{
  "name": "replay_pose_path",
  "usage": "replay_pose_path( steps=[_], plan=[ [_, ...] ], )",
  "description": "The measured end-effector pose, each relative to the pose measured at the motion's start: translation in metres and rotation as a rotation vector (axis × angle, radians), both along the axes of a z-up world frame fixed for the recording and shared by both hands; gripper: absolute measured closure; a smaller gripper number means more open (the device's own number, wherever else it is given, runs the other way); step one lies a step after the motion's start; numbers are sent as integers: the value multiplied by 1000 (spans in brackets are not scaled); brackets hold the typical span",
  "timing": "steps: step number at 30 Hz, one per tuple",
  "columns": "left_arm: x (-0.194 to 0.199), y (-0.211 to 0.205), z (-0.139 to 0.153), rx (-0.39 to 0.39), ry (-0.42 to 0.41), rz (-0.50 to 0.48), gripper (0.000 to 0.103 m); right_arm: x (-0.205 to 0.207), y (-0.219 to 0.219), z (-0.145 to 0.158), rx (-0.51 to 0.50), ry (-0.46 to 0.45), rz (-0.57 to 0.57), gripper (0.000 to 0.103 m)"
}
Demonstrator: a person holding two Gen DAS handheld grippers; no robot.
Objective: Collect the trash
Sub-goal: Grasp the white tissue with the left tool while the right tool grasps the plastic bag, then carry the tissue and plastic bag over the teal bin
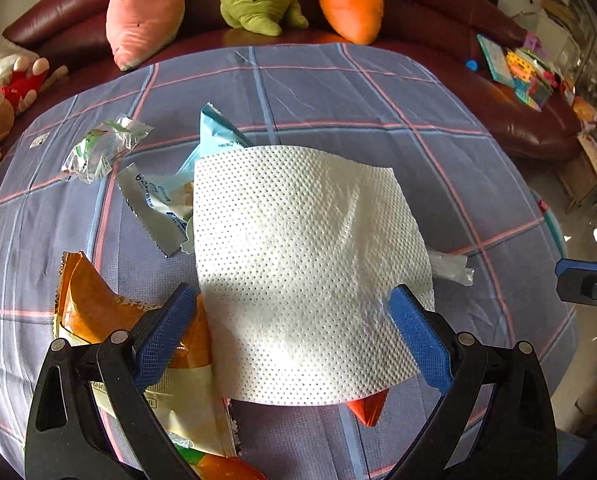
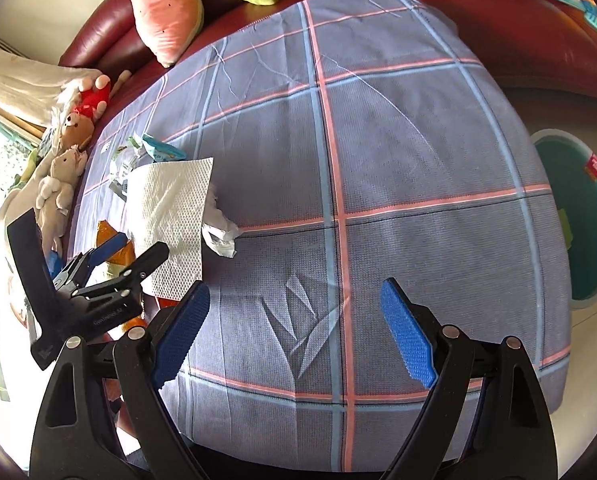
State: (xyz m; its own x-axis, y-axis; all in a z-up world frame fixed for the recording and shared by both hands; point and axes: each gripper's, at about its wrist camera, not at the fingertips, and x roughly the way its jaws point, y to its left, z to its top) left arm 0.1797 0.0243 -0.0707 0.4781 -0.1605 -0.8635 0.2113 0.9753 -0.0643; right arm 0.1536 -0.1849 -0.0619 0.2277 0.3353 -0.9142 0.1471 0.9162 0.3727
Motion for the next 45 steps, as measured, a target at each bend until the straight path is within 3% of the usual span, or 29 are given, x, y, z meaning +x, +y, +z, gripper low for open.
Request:
replay_pose_path(
  steps=[1, 5, 6, 8, 10, 15, 19, 23, 33, 37, 40, 45],
  plan=[
    [0, -1, 0, -3, -2, -4, 12, 1, 0, -1, 1, 3, -1, 20],
    [2, -4, -3, -21, 16, -19, 54, 3, 4, -6, 5, 13, 1, 20],
    [2, -5, -3, -26, 17, -21, 58, 3, 5, -6, 5, 14, 4, 20],
    [0, -5, 0, -35, 9, -25, 82, 4, 6, -7, 4, 15, 8, 20],
    [-3, -3, 6, -57, -6, -33, 97, 5, 8, -7, 2, 15, 12, 20],
    [-7, 14, 35, -174, -29, -38, 98, 9, 13, -8, 4, 20, 19, 20],
    [-2, 39, 54, -206, -72, 14, 98, 22, 28, -6, -2, 12, 58, 20],
    [6, 61, 53, -233, -63, 69, 98, 47, 55, -6, -5, -21, 130, 20],
    [12, 84, 52, -299, -45, 92, 98, 93, 104, -40, -17, -49, 224, 23],
    [15, 83, 50, -305, -38, 86, 98, 102, 108, -54, -10, -29, 237, 46],
    [17, 78, 51, -304, -35, 80, 98, 103, 109, -63, 34, -2, 235, 80],
    [17, 62, 57, -291, -43, 50, 98, 94, 79, -50, 81, -32, 155, 80]
  ],
)
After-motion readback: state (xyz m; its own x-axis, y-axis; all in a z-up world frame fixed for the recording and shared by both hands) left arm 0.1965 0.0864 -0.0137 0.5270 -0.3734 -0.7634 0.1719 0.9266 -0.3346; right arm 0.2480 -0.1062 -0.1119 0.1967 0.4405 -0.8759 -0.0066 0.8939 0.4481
